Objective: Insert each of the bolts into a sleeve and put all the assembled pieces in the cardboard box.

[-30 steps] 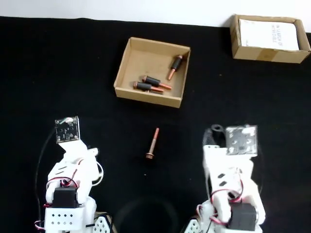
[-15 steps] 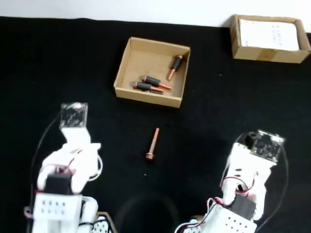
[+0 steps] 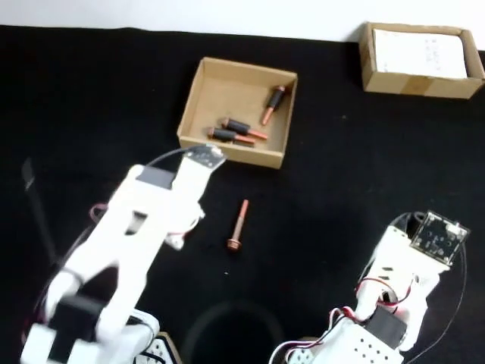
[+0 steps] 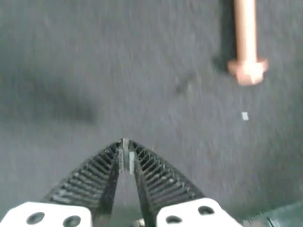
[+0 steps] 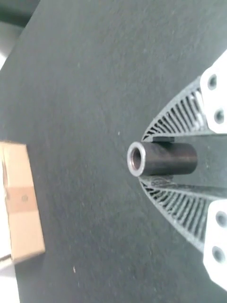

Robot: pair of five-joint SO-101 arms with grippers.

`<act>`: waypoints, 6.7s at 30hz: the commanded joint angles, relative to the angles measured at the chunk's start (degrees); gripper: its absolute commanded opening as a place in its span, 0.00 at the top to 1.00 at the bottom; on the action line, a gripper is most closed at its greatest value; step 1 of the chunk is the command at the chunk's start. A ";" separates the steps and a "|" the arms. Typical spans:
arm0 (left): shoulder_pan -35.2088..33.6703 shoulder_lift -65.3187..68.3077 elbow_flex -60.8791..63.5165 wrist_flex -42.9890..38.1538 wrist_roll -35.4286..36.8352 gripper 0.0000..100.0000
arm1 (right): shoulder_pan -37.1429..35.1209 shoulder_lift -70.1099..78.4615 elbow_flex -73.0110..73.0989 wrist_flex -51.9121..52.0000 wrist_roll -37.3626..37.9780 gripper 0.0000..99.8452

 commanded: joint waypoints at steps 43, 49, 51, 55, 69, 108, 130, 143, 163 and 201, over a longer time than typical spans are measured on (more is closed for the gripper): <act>29.93 71.60 -116.35 24.97 -9.58 0.99 | 3.65 -0.57 8.22 5.32 -6.07 0.99; 28.62 71.60 -122.42 30.68 -29.89 0.97 | 3.74 -0.57 8.22 5.32 -5.80 0.99; 27.91 71.69 -122.33 31.21 -32.09 0.92 | 3.74 -0.57 8.22 5.32 -5.71 0.99; 27.30 71.87 -121.27 31.38 -37.80 0.81 | 3.74 -0.57 8.22 5.32 -5.63 0.99; 26.15 71.78 -105.98 18.99 -64.00 0.81 | 3.65 -0.57 8.22 5.23 -5.63 0.99; 30.29 73.36 -124.26 17.05 -29.98 0.99 | 3.21 -0.57 8.13 5.14 -5.63 0.99; 24.04 32.75 -134.46 32.26 6.95 0.99 | -37.85 -0.57 -19.47 13.14 -5.89 0.99; 25.63 28.18 -134.46 32.62 33.41 0.99 | -43.82 -0.57 -19.91 12.70 -6.15 0.99; 32.57 3.21 -96.66 32.18 31.82 0.99 | -48.75 -0.57 -34.15 24.66 -10.11 0.99; 31.87 4.79 -64.84 2.11 34.73 0.99 | -48.48 -0.57 -34.15 24.57 -10.20 0.99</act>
